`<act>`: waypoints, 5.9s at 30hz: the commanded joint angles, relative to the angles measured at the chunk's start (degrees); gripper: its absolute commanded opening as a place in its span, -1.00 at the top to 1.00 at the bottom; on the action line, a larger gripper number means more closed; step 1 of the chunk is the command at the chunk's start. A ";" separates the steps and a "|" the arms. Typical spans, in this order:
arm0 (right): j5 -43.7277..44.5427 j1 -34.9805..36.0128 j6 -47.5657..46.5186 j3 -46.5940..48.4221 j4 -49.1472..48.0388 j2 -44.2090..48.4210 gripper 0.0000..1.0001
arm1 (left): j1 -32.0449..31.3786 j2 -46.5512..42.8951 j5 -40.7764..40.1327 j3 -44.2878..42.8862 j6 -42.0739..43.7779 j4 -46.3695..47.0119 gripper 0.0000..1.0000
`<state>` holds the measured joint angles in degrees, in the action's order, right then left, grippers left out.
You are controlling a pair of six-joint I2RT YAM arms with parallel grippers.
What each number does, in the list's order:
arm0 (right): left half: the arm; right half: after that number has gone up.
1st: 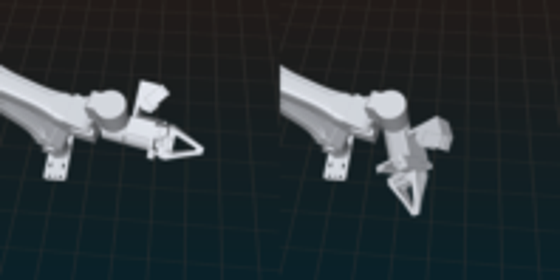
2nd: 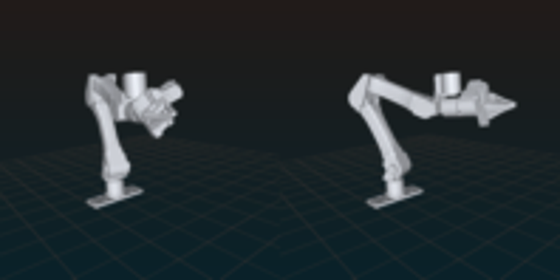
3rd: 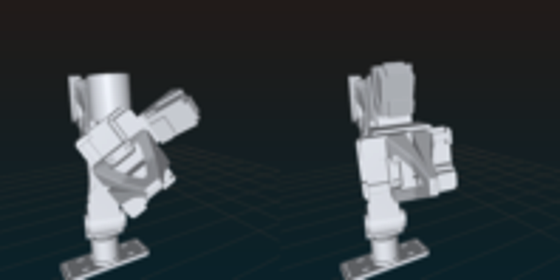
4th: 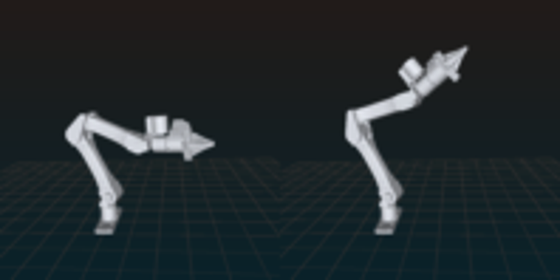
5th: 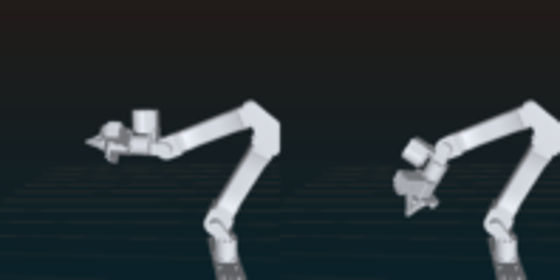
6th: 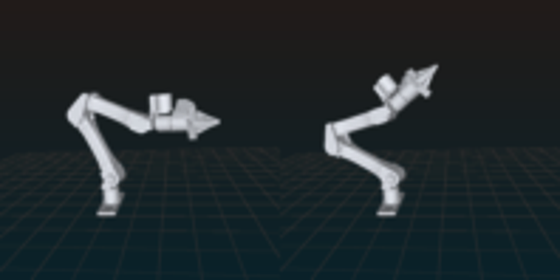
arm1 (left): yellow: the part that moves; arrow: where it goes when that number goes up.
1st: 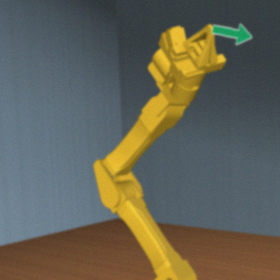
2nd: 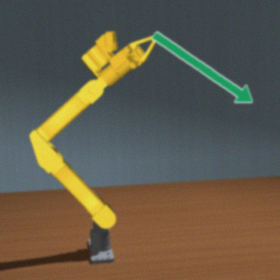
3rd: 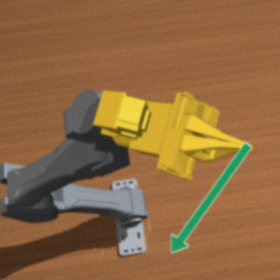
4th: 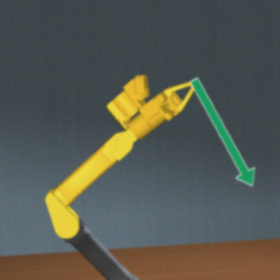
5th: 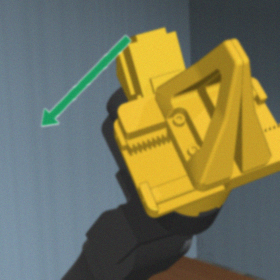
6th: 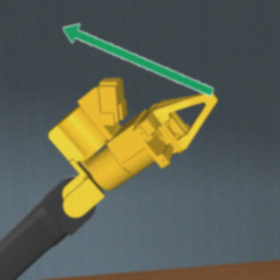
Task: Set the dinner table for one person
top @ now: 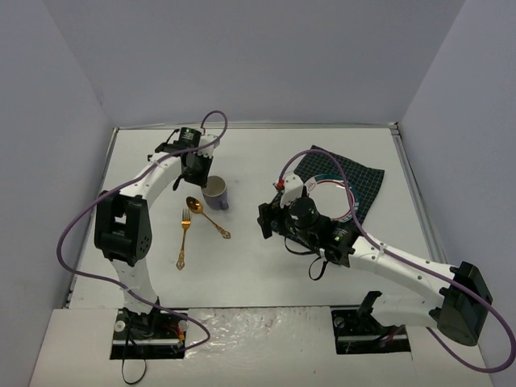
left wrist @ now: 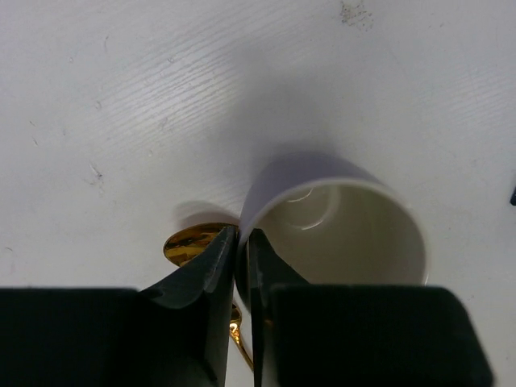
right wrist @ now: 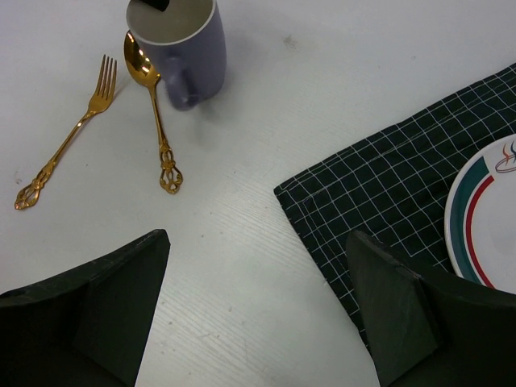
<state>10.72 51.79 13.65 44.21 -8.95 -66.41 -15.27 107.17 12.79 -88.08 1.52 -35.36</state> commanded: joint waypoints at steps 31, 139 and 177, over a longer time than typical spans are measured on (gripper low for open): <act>-7.41 -0.11 -13.03 13.93 -9.87 -21.69 -0.51 | -12.01 -17.97 -12.26 5.02 -29.38 -0.68 1.00; -65.72 -58.03 -50.49 48.91 -10.21 -53.22 1.00 | 11.80 -47.98 -19.59 31.00 -20.11 7.63 -0.83; -62.77 -60.31 -48.45 45.26 -16.08 -54.25 -0.29 | 11.93 -47.50 -18.15 31.22 -19.98 8.11 -0.82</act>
<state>-53.26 -7.95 -35.51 89.37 -19.64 -126.56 -3.68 59.90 -5.41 -56.36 -18.61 -30.50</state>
